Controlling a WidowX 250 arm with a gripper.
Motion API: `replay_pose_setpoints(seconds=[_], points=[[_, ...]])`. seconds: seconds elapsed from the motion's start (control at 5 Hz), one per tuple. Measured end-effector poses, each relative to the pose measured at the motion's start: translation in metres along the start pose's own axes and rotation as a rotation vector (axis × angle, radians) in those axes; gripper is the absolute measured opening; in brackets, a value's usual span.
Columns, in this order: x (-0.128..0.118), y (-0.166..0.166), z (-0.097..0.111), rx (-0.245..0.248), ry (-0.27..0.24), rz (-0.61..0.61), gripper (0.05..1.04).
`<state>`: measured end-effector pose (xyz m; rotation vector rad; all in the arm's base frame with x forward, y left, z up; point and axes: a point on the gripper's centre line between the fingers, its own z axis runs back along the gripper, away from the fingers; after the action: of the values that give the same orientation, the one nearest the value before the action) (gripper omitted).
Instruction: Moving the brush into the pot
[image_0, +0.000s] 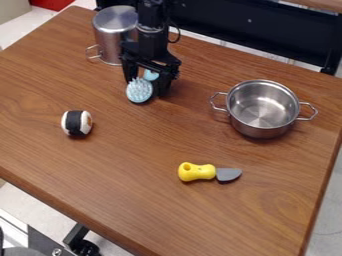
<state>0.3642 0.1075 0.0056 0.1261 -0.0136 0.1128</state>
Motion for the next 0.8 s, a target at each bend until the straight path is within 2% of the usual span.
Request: replay_pose_setpoints(seconds=[0.4,0.6,0.8], points=[[0.0006,-0.0016,-0.0012,-0.012,0.015,-0.027,0.390],[-0.0019,-0.0007,-0.0011,-0.007,0.030,-0.056,0.317],[-0.0050,0.0019,-0.0002,0.008,0.048,-0.091,0.316]])
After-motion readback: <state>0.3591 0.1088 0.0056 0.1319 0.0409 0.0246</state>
